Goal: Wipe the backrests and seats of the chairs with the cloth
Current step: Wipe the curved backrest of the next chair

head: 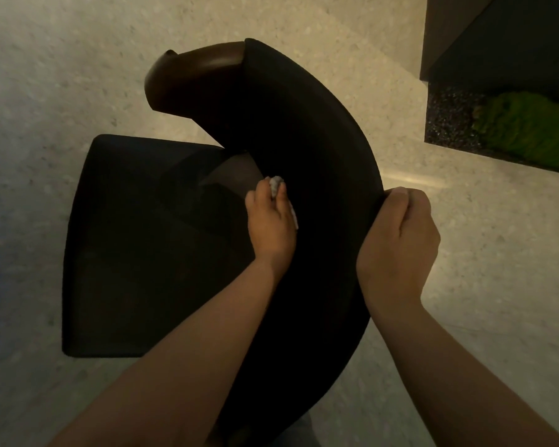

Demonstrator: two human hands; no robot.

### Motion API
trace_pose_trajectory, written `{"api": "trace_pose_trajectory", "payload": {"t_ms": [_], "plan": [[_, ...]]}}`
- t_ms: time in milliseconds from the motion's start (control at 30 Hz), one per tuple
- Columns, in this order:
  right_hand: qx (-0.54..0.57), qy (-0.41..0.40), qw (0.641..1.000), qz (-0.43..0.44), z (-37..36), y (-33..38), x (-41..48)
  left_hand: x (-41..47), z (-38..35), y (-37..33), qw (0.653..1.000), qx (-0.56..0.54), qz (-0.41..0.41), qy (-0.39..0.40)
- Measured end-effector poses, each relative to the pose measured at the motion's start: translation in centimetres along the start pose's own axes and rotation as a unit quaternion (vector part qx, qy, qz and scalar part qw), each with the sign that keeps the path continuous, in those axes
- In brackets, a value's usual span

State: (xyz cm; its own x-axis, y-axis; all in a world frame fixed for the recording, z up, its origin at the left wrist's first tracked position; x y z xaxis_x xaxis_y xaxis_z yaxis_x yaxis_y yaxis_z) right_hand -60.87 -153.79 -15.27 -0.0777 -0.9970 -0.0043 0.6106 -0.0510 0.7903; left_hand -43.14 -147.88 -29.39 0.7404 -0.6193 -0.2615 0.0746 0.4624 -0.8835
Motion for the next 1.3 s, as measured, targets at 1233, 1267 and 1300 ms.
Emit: {"api": "trace_pose_trajectory", "payload": {"t_ms": [1233,1267,1300], "plan": [[-0.056,0.023,0.998,0.002,-0.2,0.6,-0.1,-0.4,1.1,-17.8,0.979,0.009,-0.200,0.027],[-0.058,0.023,0.998,0.004,-0.2,0.7,-0.1,-0.5,0.2,-17.9,0.972,0.060,-0.223,0.038],[-0.058,0.024,0.998,0.005,-0.2,0.7,-0.1,-0.4,-0.4,-18.0,0.962,0.117,-0.244,0.038]]}}
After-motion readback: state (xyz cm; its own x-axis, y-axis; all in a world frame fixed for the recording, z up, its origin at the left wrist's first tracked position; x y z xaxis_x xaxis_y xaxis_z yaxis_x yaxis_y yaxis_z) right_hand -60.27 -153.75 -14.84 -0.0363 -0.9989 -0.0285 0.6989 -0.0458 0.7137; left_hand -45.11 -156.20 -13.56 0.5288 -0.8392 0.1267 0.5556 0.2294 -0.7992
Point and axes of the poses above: each hand's wrist, its own x-axis towards the middle knuckle, its own z-axis out of the back of the hand, y = z × x, the point moved 8 cm from there along x, towards the middle knuckle, and after that the axes turned 6 degrees about x, right-handed, at the moved point
